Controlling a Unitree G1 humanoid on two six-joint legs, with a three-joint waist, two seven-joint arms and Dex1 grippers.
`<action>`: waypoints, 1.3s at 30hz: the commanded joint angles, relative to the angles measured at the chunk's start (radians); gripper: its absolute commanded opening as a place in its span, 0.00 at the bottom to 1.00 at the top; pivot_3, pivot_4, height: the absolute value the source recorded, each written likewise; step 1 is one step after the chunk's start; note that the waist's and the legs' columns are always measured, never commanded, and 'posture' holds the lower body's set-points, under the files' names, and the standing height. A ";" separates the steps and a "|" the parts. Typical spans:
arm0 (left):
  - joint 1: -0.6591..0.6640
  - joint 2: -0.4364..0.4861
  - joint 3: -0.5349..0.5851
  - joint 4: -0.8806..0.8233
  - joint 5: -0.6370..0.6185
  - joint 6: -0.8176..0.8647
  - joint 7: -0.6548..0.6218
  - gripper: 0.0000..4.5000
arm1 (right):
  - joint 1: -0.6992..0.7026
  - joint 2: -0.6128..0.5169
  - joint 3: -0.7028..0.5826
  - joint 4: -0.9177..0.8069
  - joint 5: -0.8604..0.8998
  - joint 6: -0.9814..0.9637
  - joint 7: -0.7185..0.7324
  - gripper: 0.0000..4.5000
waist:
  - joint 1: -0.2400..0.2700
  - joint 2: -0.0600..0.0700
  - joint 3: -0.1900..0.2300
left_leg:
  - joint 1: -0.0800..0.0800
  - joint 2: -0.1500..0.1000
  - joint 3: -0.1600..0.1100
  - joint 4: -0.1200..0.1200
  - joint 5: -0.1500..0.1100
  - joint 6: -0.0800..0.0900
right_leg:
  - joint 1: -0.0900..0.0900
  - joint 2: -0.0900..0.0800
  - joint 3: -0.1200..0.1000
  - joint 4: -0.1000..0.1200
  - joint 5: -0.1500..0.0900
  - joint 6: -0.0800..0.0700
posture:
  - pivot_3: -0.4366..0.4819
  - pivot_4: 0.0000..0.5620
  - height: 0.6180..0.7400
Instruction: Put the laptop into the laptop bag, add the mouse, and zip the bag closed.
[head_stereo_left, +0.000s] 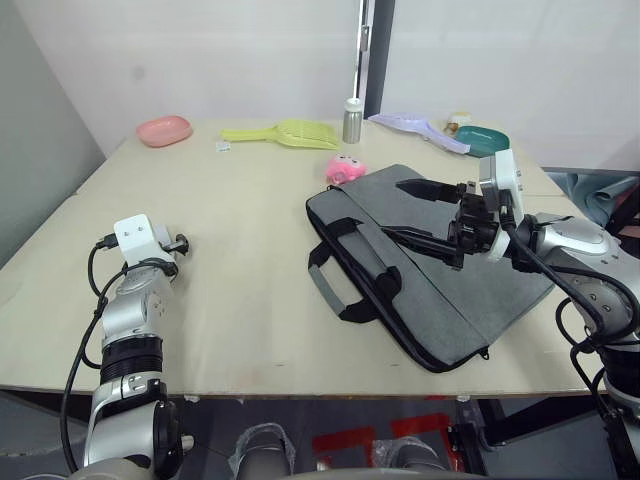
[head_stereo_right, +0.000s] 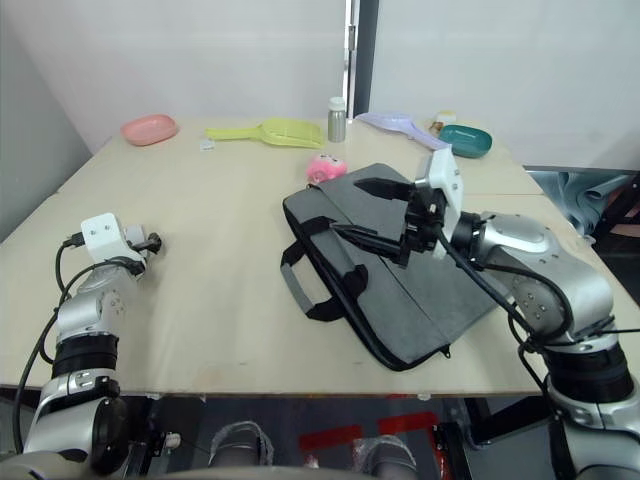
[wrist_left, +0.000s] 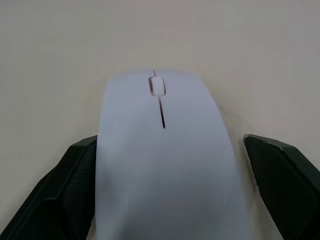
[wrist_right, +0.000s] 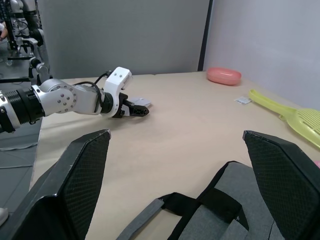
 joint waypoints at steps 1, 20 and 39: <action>-0.017 -0.001 0.000 0.002 0.018 -0.013 0.028 1.00 | 0.000 -0.015 -0.039 -0.039 0.014 -0.002 -0.007 0.99 | 0.000 0.000 0.000 | 0.000 0.000 0.000 0.000 0.000 0.000 | 0.000 0.000 0.000 0.000 0.000 0.000 | 0.48 0.27 1.00; 0.007 0.302 -0.110 -0.169 -0.140 0.079 -0.620 0.64 | 0.040 0.031 0.093 -0.077 -0.152 -0.027 -0.145 1.00 | 0.000 0.000 0.001 | -0.001 0.001 0.001 -0.006 0.002 -0.006 | -0.003 0.001 -0.001 -0.004 0.000 0.000 | 0.48 0.27 1.00; 0.066 0.504 -0.358 -0.422 -0.211 0.131 -1.177 0.64 | 0.057 0.171 0.513 0.116 -0.752 -0.005 -0.332 1.00 | -0.006 0.001 0.002 | -0.001 0.000 0.007 -0.014 0.004 -0.011 | -0.008 0.001 0.003 -0.005 -0.001 0.001 | 0.48 0.27 1.00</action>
